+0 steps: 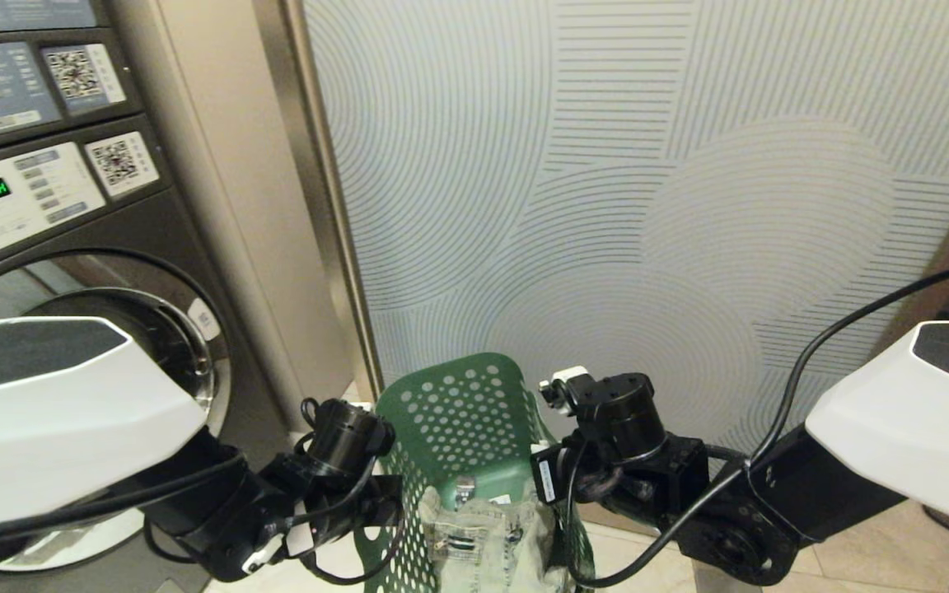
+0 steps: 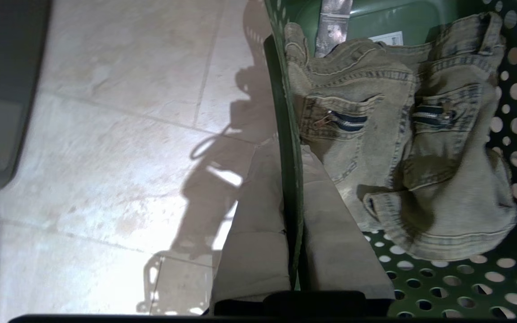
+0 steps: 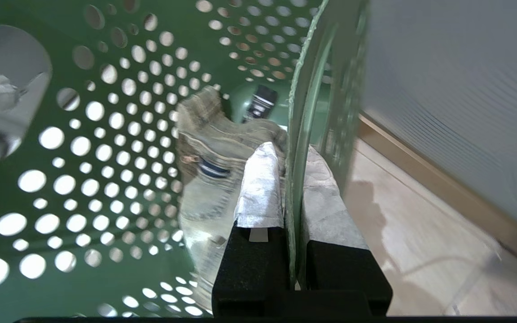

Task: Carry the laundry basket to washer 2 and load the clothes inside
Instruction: Pick up the clothes basket and put it beside the washing machine

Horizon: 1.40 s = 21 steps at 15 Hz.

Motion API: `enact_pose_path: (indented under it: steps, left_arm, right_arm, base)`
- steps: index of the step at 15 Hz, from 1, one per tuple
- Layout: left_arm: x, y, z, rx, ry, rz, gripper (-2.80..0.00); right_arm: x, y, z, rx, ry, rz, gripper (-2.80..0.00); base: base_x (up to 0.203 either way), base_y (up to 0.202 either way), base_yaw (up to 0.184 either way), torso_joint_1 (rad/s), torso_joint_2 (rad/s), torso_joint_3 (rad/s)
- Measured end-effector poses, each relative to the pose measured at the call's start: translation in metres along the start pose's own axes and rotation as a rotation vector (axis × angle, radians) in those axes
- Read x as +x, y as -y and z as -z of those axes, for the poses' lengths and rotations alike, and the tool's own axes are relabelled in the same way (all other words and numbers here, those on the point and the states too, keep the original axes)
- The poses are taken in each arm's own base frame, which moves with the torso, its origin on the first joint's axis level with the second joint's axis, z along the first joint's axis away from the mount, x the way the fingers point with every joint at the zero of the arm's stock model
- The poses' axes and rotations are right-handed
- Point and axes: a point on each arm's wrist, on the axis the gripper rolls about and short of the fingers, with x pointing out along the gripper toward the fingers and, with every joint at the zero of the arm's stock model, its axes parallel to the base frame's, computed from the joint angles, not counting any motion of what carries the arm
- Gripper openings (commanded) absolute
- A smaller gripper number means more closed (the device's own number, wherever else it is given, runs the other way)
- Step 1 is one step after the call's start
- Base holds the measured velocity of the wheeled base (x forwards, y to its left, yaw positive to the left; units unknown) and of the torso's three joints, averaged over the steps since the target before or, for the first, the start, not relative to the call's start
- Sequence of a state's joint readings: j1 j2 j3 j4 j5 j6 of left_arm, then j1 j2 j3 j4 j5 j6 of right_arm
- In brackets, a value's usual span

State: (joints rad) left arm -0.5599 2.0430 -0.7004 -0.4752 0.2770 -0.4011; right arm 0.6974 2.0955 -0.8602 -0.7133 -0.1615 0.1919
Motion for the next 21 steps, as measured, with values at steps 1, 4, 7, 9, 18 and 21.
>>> enact_pose_path:
  steps: [1,4,7,9,18,21]
  left_arm:
    - [0.0000,-0.0002,0.0000,0.000,0.001,-0.001,-2.80]
    - [-0.0001,-0.0001,0.0002,0.000,0.000,-0.001,-2.80]
    - [-0.0003,-0.0002,0.0000,0.000,0.001,-0.001,-2.80]
    - [-0.0004,-0.0001,0.0000,0.000,0.001,-0.001,-2.80]
    - [0.0000,0.0000,-0.0002,0.000,0.001,0.000,-2.80]
    - [0.0002,0.0001,-0.0002,0.000,0.001,0.000,-2.80]
  right_arm:
    - [0.0001,0.0000,0.0002,-0.001,-0.001,0.000,-2.80]
    - [0.0001,0.0000,0.0002,-0.001,0.000,0.001,-2.80]
    - [-0.0002,0.0003,0.0015,-0.002,-0.005,0.001,-2.80]
    - [-0.0002,0.0004,0.0016,-0.002,-0.005,0.001,-2.80]
    - [-0.0002,0.0004,0.0016,-0.005,-0.006,0.002,-2.80]
    - [-0.0002,0.0003,0.0014,-0.004,-0.005,0.001,-2.80]
  base:
    - [-0.001,-0.008,0.177,0.003,0.00,-0.002]
    - [0.001,-0.010,0.174,0.002,0.00,0.003]
    - [0.001,-0.010,0.177,-0.002,0.01,0.001]
    - [0.001,-0.010,0.175,0.000,0.00,-0.004]
    - [0.001,-0.008,0.175,0.003,0.00,0.001]
    - [-0.003,-0.010,0.178,0.003,0.00,0.003]
